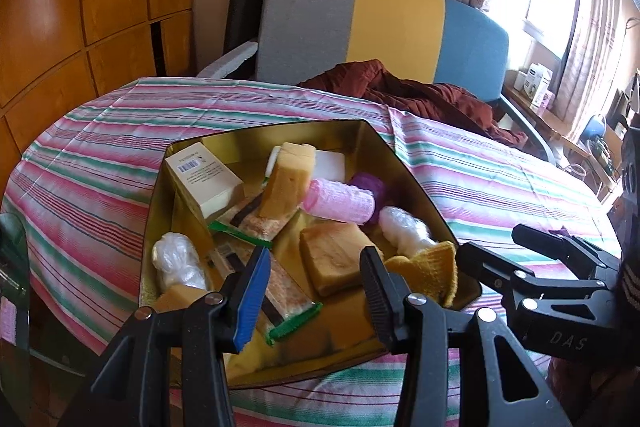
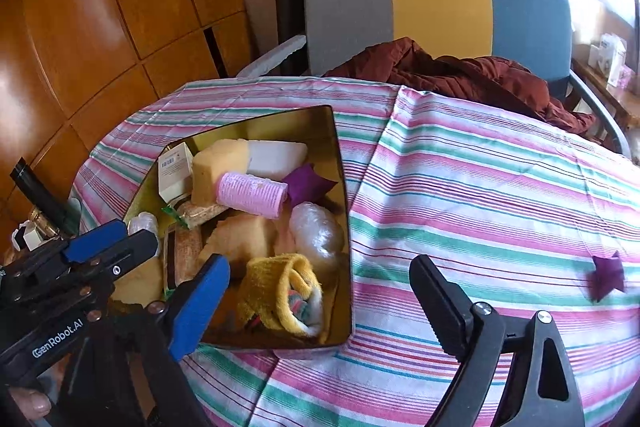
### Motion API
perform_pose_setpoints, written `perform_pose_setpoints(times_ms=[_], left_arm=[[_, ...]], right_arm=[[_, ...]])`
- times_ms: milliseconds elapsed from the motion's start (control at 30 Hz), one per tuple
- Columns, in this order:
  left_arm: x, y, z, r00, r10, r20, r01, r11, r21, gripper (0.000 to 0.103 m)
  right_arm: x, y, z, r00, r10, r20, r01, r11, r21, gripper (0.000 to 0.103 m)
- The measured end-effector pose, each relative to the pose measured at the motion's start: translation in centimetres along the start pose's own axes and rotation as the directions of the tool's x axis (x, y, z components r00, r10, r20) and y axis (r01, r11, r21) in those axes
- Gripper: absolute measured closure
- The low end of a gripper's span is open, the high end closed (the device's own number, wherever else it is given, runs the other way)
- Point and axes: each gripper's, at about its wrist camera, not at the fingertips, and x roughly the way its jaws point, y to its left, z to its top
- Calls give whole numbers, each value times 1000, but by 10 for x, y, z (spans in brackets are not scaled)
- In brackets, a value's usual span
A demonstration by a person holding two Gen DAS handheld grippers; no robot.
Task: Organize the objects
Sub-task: 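Move both tools back toward the purple packet and green oil box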
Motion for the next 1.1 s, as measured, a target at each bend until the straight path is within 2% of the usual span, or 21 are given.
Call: perform_pose_setpoints(times_ms=[300,533,667,833,967,1100], left_arm=[[-3,-21,-2,999,-45,-10,46,997,55,56],[-2,-46,-3,995,-98,-25,100,987,123,56],[-1,-61,-1,991,-132,-33,136,978,161,56],[4,-82,-4,984,-169,-58,177,965,196,56],[9,-97,-8,978,-188,-90,203,952,227,56],[11,-107,-11,975,-198,-105,218,944,248,56]], right_arm=[[-12,-38,-8,999,-41,2,40,997,61,10],[-23,-91,-18,994,-108,-23,110,982,154,10],[-38,-132,-24,985,-166,-37,170,958,229,10],[-62,-197,-32,975,-212,-64,221,898,381,10],[-88,-253,-36,953,-289,-92,296,818,494,10],[-113,-307,-42,923,-368,-109,356,714,603,10]])
